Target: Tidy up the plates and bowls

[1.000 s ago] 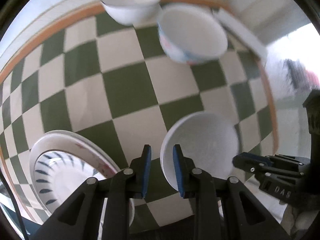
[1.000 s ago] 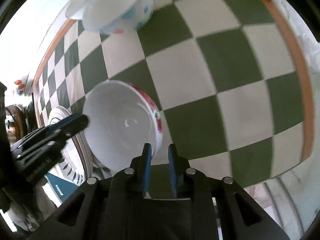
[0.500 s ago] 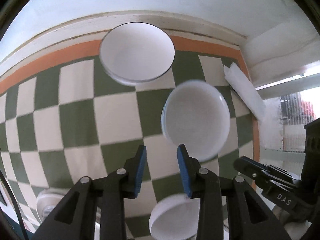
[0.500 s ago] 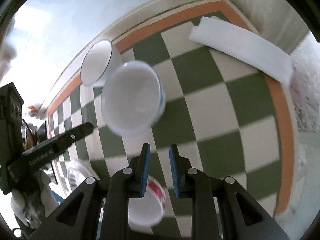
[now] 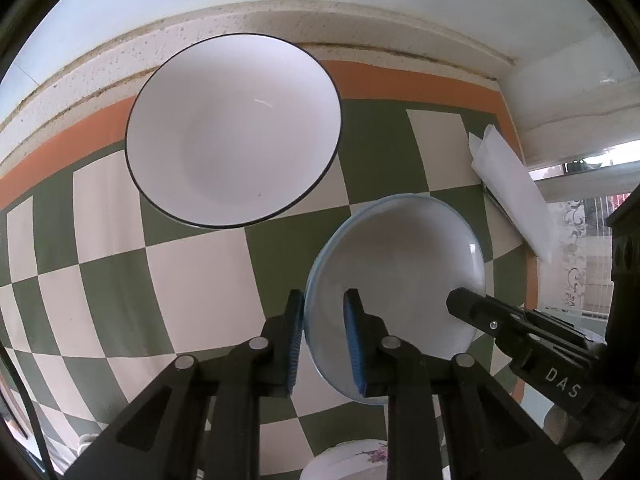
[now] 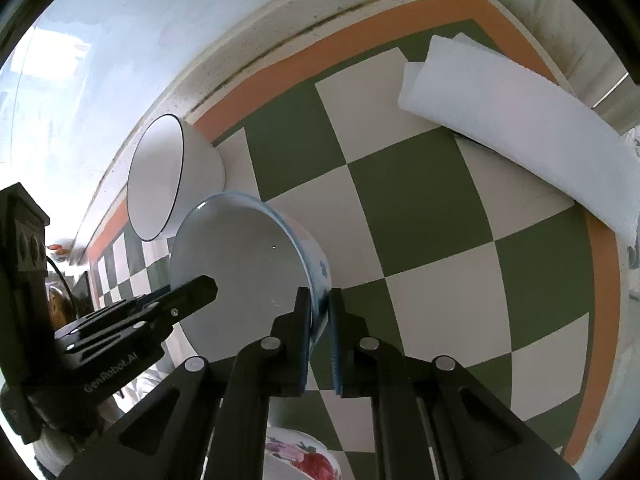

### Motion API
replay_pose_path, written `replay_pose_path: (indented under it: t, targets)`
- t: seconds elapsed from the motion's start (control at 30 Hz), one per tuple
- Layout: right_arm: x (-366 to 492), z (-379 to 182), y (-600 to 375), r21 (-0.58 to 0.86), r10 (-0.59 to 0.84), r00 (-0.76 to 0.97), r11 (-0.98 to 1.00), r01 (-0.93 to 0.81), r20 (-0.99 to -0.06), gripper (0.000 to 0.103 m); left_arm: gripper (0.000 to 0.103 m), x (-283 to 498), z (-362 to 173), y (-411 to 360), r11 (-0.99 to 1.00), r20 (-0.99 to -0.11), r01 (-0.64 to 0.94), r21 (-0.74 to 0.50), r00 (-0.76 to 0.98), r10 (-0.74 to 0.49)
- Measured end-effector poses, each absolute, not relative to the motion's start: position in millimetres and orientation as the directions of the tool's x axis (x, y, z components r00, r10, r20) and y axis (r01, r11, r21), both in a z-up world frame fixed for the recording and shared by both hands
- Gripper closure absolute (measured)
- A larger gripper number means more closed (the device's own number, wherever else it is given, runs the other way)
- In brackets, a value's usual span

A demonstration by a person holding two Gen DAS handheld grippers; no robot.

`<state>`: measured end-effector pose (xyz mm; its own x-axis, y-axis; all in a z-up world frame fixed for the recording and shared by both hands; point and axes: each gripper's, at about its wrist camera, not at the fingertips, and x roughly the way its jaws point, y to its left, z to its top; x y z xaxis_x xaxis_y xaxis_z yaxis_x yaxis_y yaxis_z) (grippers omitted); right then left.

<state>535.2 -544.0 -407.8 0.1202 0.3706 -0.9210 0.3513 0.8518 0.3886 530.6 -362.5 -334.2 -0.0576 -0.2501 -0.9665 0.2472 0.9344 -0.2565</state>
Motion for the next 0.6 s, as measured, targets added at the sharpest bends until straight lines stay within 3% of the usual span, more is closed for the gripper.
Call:
replay_pose_path:
  t: [0.6]
  targets:
    - [485,-355,-531,0.395,0.368,0.142,0.868,0.301,-0.919,0.094,0.085,482,-281,-347,0.923,-0.960,0.270,-0.275,-0.025,-0.278]
